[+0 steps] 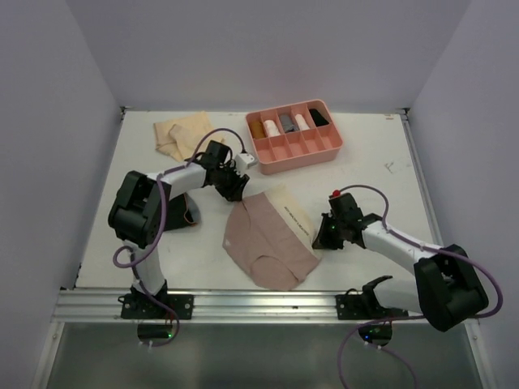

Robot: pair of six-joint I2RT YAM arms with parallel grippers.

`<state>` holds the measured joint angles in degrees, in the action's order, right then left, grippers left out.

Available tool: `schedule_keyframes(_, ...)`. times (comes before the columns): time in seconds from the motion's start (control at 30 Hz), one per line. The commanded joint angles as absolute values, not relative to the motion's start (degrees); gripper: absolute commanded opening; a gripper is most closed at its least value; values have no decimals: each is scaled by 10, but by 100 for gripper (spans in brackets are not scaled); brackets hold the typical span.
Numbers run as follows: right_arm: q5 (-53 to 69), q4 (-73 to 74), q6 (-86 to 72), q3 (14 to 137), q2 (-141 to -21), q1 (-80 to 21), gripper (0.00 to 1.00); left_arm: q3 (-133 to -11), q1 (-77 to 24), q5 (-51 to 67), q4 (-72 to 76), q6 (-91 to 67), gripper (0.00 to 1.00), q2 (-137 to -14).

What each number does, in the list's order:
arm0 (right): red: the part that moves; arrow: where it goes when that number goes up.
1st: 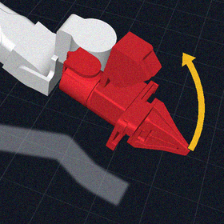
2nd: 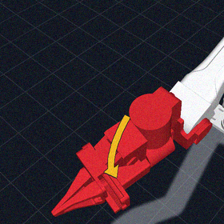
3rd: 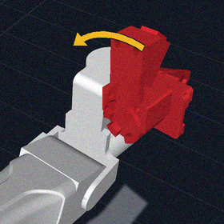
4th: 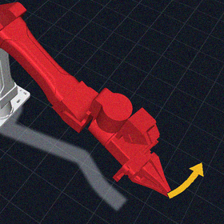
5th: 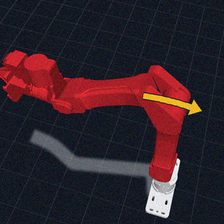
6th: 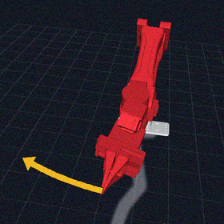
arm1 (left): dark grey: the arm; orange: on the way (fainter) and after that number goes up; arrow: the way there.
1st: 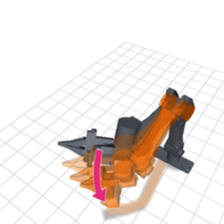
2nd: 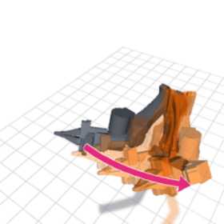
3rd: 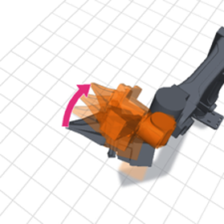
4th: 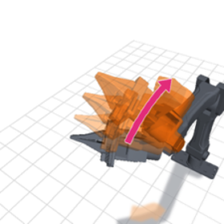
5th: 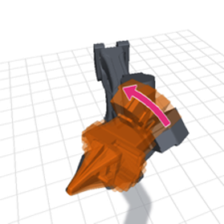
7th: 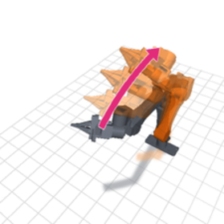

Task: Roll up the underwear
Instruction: Flatten the underwear

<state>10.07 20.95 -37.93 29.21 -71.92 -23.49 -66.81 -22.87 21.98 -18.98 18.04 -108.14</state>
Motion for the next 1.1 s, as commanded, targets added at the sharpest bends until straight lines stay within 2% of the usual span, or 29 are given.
schedule_keyframes(0.0, 69, 245, -420, 241, -722, -278, 0, -725, -235, 171, -192, 177, 45, -1152)
schedule_keyframes(0.1, 50, 271, -439, 244, -675, -284, 1, -774, -235, 160, -188, 181, 44, -1178)
schedule_keyframes(0.23, 7, 365, -433, 294, -593, -284, 12, -787, -234, 154, -178, 185, 47, -1153)
schedule_keyframes(0.3, 10, 379, -422, 324, -545, -284, 13, -769, -232, 162, -172, 191, 51, -1107)
schedule_keyframes(0.37, 39, 385, -410, 342, -535, -284, 7, -739, -226, 186, -176, 192, 52, -1074)
schedule_keyframes(0.43, 61, 380, -406, 360, -553, -288, 3, -712, -222, 214, -191, 191, 53, -1035)
schedule_keyframes(0.57, 94, 324, -426, 361, -590, -324, 1, -672, -212, 303, -190, 155, 57, -995)
schedule_keyframes(0.77, 120, 242, -467, 358, -666, -363, 0, -642, -189, 426, -155, 101, 60, -1024)
schedule_keyframes(1.07, 103, 184, -527, 379, -741, -488, 0, -639, -176, 445, -117, 67, 60, -1092)
